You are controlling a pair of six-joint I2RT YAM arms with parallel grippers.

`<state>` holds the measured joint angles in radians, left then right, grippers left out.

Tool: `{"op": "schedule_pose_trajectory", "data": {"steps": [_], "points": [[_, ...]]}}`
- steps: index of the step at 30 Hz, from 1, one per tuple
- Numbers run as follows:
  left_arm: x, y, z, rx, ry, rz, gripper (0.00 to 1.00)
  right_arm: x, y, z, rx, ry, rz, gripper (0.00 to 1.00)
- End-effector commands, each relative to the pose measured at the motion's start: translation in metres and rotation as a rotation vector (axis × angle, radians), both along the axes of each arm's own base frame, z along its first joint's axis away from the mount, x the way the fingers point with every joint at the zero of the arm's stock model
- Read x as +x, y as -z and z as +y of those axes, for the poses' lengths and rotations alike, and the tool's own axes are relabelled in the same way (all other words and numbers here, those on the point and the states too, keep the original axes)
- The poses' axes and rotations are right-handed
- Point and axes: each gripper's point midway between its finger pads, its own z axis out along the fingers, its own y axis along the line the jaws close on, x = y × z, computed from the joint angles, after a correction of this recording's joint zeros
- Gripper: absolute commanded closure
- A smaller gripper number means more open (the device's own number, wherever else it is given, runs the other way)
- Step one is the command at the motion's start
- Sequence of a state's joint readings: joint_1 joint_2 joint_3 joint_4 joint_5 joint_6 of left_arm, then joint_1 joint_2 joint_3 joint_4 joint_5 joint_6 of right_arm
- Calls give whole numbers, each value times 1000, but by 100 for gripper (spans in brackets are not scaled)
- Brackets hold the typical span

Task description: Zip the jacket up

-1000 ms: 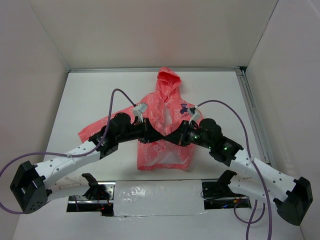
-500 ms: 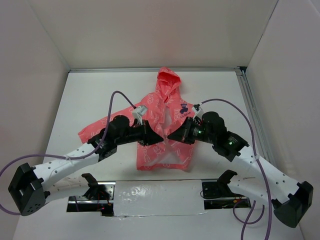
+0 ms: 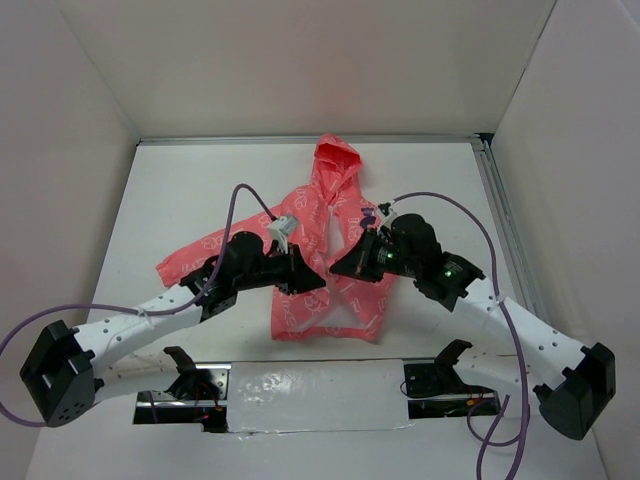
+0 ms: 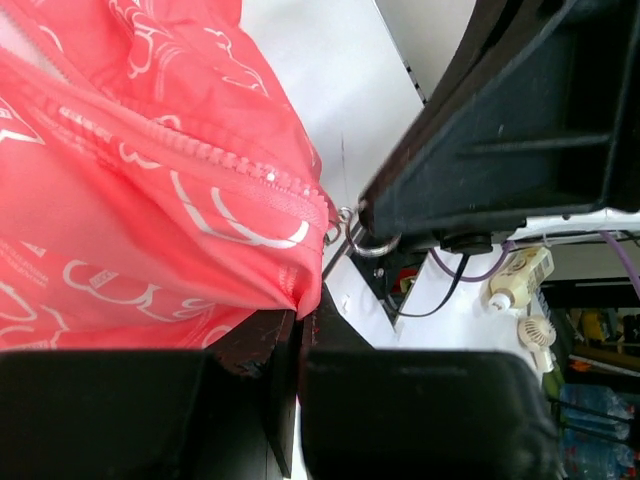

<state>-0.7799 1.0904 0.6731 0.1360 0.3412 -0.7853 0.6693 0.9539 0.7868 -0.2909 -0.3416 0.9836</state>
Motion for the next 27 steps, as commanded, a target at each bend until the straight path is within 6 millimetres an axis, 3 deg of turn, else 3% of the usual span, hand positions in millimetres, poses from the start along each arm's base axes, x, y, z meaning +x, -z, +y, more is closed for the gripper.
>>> {"op": "schedule_pose_trajectory", "data": {"steps": [1,4,5,6,7,9,12,15,18,19,21,22,24,25,27], "points": [[-25,42,6,116,71,102,100,48,-72,-4,70,198,-174,100],[-43,55,3,151,115,140,100,74,-56,-15,-75,313,-177,100],[-50,64,7,177,126,171,100,78,-60,-14,-103,325,-188,100],[-56,67,8,189,132,193,100,92,-44,-20,-198,381,-191,100],[-62,69,9,189,154,209,100,93,-31,-26,-272,392,-169,100],[-72,72,12,193,179,233,100,107,-25,-38,-381,434,-215,100],[-82,78,18,204,195,277,100,115,-25,-37,-447,386,-298,100],[-80,82,25,233,151,283,100,104,-29,-26,-471,283,-361,100],[-83,70,22,204,209,222,100,104,-28,-35,-533,281,-404,100],[-82,66,21,201,204,221,100,98,-26,-28,-535,213,-415,100],[-80,64,21,204,198,228,100,86,-18,-18,-546,96,-452,100],[-79,63,19,203,193,229,100,67,2,-8,-556,10,-450,100],[-74,62,17,198,180,220,100,49,10,-3,-555,-45,-477,88],[-72,58,15,183,182,203,100,32,25,1,-573,-91,-470,81],[-60,47,13,158,162,171,100,18,31,-1,-572,-95,-457,76]]}}
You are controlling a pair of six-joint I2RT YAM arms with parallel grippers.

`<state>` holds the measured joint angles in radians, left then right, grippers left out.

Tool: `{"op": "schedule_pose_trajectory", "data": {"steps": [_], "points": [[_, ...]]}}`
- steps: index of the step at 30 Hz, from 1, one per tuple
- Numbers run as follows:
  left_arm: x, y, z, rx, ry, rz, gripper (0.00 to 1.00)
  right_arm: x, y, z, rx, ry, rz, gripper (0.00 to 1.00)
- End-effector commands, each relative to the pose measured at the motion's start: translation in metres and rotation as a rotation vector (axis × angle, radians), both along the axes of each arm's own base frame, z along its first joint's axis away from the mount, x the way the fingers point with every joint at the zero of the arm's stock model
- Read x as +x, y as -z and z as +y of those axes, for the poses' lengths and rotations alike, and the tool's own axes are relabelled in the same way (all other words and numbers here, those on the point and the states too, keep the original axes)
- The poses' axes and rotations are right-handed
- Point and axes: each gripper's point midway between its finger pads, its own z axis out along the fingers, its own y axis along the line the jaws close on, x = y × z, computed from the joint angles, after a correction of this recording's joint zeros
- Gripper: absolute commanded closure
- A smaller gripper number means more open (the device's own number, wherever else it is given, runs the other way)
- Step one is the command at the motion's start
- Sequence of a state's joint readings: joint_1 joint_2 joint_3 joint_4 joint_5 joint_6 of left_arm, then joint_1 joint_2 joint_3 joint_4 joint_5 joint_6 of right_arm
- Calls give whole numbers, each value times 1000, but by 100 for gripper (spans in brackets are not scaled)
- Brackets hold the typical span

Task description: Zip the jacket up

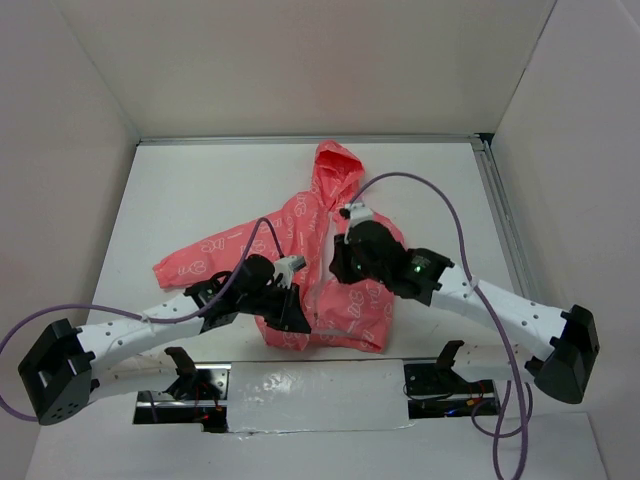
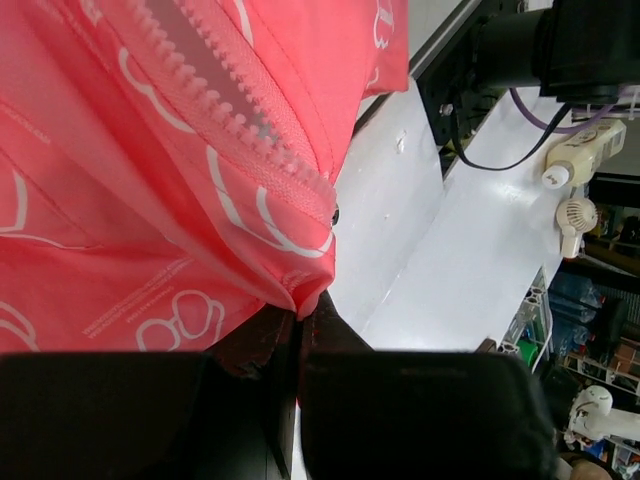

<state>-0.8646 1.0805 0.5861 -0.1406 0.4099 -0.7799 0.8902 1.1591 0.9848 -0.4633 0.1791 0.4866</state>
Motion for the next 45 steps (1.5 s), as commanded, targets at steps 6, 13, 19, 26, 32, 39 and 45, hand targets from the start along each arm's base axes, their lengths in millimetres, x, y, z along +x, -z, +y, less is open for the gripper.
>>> {"op": "schedule_pose_trajectory", "data": {"steps": [6,13,19,26,32,39,45], "points": [[52,-74,-20,-135,-45,-230,100,-66,-18,21,152,-170,-45,53],[59,-94,-28,-193,-14,-303,100,-88,-27,31,297,-268,-64,43],[58,-108,-31,-252,9,-345,100,-75,-27,28,299,-194,-75,36],[65,-113,-30,-262,-44,-339,100,-71,-21,25,328,-163,-30,32],[73,-122,-28,-288,-88,-351,100,-65,-23,20,397,-105,-3,30],[73,-128,-32,-321,-62,-367,100,-58,-43,26,513,-129,-29,31],[75,-123,-30,-307,-80,-357,100,-63,-47,27,491,-146,7,32]]}}
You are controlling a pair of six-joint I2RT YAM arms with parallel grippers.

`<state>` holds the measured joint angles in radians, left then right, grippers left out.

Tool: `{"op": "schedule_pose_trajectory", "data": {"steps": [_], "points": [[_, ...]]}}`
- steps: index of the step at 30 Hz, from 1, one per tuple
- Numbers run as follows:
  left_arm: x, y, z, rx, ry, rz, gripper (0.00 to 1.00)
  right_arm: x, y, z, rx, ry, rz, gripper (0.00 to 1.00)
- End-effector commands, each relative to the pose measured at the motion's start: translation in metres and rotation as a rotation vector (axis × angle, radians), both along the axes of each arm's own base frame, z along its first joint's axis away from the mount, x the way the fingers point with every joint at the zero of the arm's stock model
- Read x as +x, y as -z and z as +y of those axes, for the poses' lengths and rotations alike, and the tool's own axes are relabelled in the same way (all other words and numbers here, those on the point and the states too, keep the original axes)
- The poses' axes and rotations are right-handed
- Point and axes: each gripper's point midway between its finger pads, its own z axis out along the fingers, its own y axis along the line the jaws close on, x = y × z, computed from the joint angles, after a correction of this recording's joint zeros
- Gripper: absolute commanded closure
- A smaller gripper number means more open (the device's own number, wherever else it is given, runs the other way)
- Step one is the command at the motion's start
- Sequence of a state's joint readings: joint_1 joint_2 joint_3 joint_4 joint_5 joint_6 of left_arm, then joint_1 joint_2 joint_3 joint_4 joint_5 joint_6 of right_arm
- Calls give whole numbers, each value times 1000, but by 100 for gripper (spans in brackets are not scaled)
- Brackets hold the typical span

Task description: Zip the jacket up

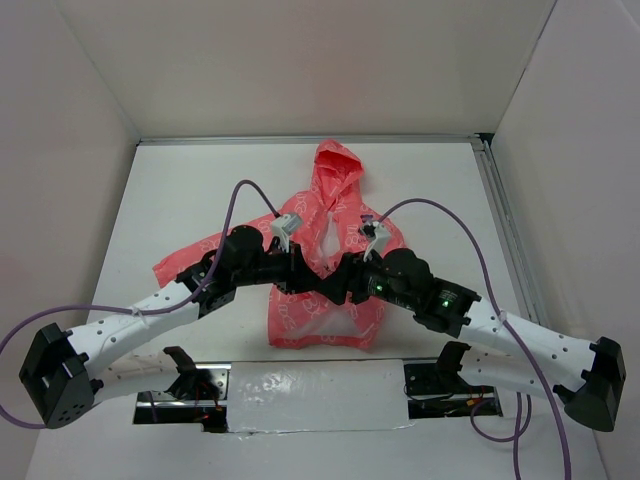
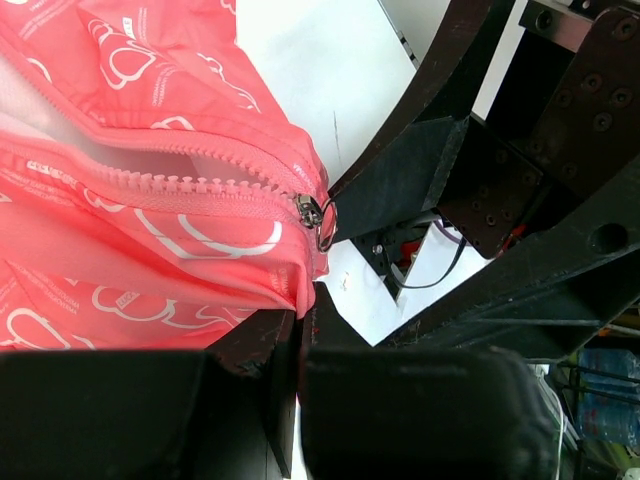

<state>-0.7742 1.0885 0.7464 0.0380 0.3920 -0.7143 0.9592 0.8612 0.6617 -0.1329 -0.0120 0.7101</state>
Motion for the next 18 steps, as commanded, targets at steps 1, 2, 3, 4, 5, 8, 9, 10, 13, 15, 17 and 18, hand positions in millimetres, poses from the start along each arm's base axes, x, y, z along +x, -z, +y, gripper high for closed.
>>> {"op": "schedule_pose_trajectory", "data": {"steps": [1,2,3,4,5,8,9,10,13,15,17,18], "points": [[8,-31,-4,-86,-14,-74,100,2,-28,3,60,6,-20,31],[8,-32,-3,-88,-17,-80,100,4,-26,2,58,19,-12,31],[10,-32,-2,-88,-32,-76,100,4,-25,0,58,30,0,29],[10,-33,-2,-90,-37,-80,100,3,-26,-2,57,31,1,28],[12,-34,-1,-92,-41,-84,100,2,-23,-6,40,35,15,26],[17,-36,1,-95,-67,-85,100,8,-23,-17,12,101,31,22],[19,-37,1,-100,-71,-87,100,9,-26,-19,19,115,29,22],[20,-39,2,-107,-70,-87,100,8,-30,-20,34,117,27,22],[22,-43,1,-126,-67,-89,100,3,-45,-15,100,78,14,20],[23,-44,0,-131,-63,-91,100,3,-53,-14,120,70,2,11],[24,-48,0,-143,-59,-103,100,1,-64,-11,149,45,-16,5],[25,-49,0,-144,-58,-101,100,-1,-65,-8,155,27,-15,2]]}}
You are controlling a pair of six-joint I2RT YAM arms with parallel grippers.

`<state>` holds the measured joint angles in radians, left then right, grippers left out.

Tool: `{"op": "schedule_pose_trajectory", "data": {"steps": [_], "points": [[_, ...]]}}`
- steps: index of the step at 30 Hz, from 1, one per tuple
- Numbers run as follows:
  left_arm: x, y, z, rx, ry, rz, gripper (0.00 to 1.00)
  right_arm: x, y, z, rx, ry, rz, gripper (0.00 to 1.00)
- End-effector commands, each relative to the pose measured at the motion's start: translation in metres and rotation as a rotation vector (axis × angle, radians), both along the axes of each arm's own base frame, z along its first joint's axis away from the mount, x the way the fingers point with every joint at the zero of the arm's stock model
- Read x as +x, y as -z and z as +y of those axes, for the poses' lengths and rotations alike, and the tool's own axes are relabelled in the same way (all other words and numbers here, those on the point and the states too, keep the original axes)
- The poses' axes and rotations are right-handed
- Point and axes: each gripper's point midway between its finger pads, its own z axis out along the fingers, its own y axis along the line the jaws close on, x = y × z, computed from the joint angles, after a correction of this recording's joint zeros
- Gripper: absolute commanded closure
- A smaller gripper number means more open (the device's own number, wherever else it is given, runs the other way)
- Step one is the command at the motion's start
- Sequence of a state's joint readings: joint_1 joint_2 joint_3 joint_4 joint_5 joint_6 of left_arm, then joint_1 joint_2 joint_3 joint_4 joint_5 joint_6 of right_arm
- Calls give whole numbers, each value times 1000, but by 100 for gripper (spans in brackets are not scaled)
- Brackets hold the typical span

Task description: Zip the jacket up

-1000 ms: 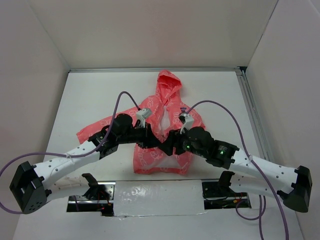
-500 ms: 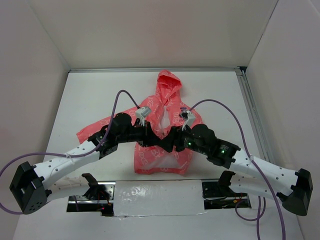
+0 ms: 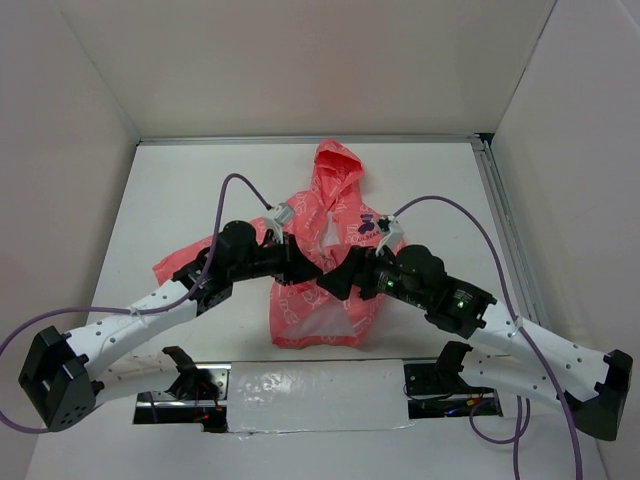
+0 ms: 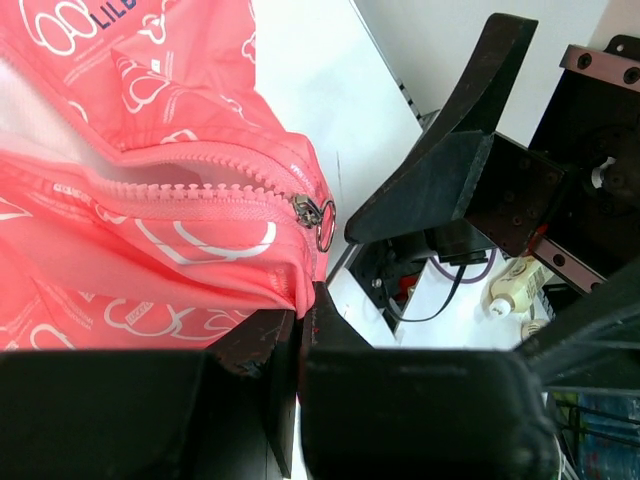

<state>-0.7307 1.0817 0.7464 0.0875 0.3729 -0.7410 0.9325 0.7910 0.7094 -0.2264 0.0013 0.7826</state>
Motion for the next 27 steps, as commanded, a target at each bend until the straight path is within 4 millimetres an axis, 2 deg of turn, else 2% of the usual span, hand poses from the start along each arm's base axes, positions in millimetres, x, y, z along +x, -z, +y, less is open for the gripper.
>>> {"op": "schedule_pose_trajectory", "data": {"steps": [1,4,12,20,27], "points": [[5,-39,-7,-108,20,-93,100,1,-43,9,103,-36,-58,1],[5,-42,-8,-113,30,-99,100,7,-52,14,113,-38,-69,0],[3,-44,-7,-123,37,-108,100,23,-57,15,177,-12,-47,0],[4,-45,-7,-133,35,-113,100,19,-59,18,221,-58,-39,0],[5,-48,-6,-146,14,-105,100,21,-42,16,186,-36,5,0]]}}
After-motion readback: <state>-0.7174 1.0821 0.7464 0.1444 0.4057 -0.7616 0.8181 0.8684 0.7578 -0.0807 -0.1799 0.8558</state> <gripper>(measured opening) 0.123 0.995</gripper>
